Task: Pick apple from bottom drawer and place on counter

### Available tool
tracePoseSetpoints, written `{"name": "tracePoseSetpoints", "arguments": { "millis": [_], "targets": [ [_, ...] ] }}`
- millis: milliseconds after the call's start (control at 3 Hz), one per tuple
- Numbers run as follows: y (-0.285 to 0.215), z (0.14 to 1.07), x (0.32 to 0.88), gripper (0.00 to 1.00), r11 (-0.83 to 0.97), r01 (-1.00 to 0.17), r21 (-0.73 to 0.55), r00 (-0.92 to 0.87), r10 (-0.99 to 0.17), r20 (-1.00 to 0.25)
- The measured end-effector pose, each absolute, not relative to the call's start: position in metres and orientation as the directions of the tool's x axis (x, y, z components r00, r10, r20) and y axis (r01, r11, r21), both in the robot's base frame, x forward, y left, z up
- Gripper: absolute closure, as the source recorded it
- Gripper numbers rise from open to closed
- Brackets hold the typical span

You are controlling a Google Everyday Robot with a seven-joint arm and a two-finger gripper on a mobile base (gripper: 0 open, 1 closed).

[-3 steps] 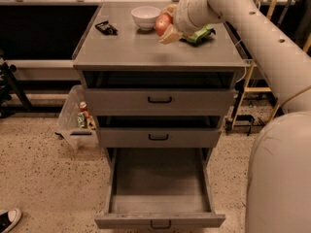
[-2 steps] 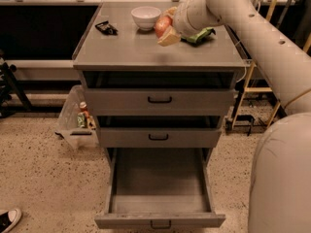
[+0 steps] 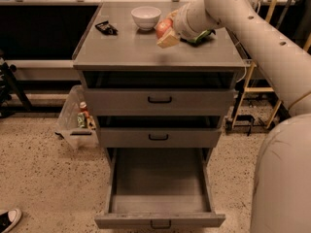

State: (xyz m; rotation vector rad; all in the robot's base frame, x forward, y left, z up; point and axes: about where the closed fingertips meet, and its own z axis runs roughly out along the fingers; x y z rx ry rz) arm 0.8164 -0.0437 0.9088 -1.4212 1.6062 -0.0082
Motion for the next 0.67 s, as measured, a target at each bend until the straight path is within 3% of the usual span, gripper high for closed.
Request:
{"name": "tracePoseSetpoints", "arguments": {
  "millis": [667],
  "targets": [
    [-0.0404,0.9045,0.8253,1.00,0.394,-0.749,-0.533,0.069,-0.753,-0.654]
  ]
}}
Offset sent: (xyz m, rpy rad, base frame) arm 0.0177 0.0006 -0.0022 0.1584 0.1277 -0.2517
